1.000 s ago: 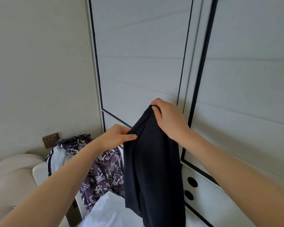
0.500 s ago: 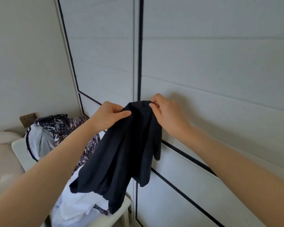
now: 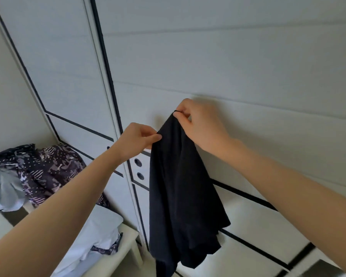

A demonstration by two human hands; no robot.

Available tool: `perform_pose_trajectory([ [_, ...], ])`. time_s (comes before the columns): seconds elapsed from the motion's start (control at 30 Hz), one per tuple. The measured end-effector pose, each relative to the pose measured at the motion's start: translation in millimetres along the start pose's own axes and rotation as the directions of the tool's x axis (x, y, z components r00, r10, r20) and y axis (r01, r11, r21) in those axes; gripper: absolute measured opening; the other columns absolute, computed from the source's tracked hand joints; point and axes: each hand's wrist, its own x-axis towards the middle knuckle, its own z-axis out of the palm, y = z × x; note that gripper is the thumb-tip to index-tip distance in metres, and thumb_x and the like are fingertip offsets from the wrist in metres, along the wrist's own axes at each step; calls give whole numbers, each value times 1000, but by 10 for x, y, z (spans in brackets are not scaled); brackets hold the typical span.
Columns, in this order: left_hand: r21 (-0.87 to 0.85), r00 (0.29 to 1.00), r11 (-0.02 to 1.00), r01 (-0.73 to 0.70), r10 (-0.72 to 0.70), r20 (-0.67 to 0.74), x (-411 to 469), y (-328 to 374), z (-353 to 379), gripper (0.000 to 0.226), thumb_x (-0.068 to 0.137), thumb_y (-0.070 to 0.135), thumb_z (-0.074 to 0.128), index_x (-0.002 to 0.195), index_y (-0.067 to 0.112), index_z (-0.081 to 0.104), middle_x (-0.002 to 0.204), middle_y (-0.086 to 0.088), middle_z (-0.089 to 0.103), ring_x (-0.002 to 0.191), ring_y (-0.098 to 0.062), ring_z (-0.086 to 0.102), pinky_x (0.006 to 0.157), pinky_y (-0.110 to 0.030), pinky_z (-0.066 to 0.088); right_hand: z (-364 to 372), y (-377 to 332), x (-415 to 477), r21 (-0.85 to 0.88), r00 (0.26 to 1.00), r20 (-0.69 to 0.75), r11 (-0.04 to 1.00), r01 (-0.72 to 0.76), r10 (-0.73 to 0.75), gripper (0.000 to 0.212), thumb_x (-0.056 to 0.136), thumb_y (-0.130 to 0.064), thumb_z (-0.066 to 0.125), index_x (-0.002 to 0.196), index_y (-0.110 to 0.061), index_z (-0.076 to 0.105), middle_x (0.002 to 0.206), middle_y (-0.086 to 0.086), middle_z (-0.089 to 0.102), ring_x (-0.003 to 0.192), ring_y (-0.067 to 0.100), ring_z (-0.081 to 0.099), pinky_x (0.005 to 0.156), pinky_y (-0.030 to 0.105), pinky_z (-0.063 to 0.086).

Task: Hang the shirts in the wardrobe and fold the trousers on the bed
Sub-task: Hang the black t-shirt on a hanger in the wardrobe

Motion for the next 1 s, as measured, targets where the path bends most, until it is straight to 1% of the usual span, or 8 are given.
perform_pose_trajectory([
  [0.23, -165, 948, 986, -35, 85, 306, 101, 181, 438, 17, 95, 16, 61, 100, 6, 73, 97, -9, 75, 95, -25, 71, 86, -25, 56, -231, 274, -184, -17, 993, -101, 998, -61, 59, 12, 97, -24, 49, 93, -17, 59, 80, -4, 63, 72, 18, 58, 71, 45, 50],
  [0.37, -110, 901, 990, -92, 130, 415, 135, 241, 673, 22, 85, 13, 74, 106, 13, 73, 96, -10, 74, 85, -35, 70, 84, -36, 59, -345, 347, -392, -8, 996, -49, 997, -73, 72, 12, 99, -25, 47, 96, -17, 57, 81, -2, 62, 73, 19, 59, 71, 46, 50],
  [0.47, 6, 902, 988, -154, 138, 409, 106, 269, 859, 25, 83, 11, 75, 105, 22, 72, 93, 3, 73, 77, -24, 70, 78, -35, 60, -468, 390, -539, 2, 998, -8, 998, -66, 66, 14, 100, -25, 46, 99, -15, 57, 79, 1, 63, 71, 21, 59, 70, 46, 49],
  [0.53, 76, 899, 974, -212, 165, 406, 62, 281, 954, 25, 85, 13, 73, 106, 27, 71, 96, 10, 73, 84, -11, 69, 81, -30, 59, -578, 428, -629, 7, 999, -16, 999, -51, 51, 15, 100, -25, 47, 101, -15, 57, 80, 2, 64, 72, 23, 60, 70, 46, 49],
  [0.63, 179, 907, 964, -198, 112, 405, -29, 296, 1057, 22, 87, 15, 69, 107, 23, 72, 99, 12, 72, 93, -4, 66, 85, -29, 57, -752, 478, -782, 8, 999, -34, 1000, -16, 16, 15, 100, -25, 47, 102, -14, 57, 81, 2, 64, 73, 24, 60, 70, 45, 49],
  [0.73, 297, 921, 944, -144, 18, 388, -208, 326, 1229, 13, 87, 13, 63, 98, 18, 66, 90, 1, 70, 87, -17, 66, 86, -41, 55, -954, 528, -989, -7, 1000, 1, 1000, 26, -26, 16, 101, -24, 46, 104, -13, 57, 82, 2, 63, 72, 25, 58, 70, 45, 49],
  [0.87, 288, 956, 956, -51, -37, 291, -545, 425, 1493, 8, 90, 25, 60, 96, 29, 62, 94, 3, 69, 91, -16, 65, 88, -42, 53, -1358, 620, -1353, -13, 994, 52, 996, 94, -93, 18, 102, -25, 44, 105, -13, 57, 82, -1, 62, 71, 22, 56, 70, 43, 49],
  [1.0, 158, 988, 987, 30, -54, 148, -845, 746, 1752, 54, 78, 55, 60, 97, 5, 64, 93, -16, 67, 86, -31, 66, 86, -55, 53, -1868, 699, -1738, -49, 983, 36, 982, 184, -183, 20, 102, -26, 44, 106, -12, 58, 79, 0, 62, 68, 23, 58, 67, 43, 50],
])
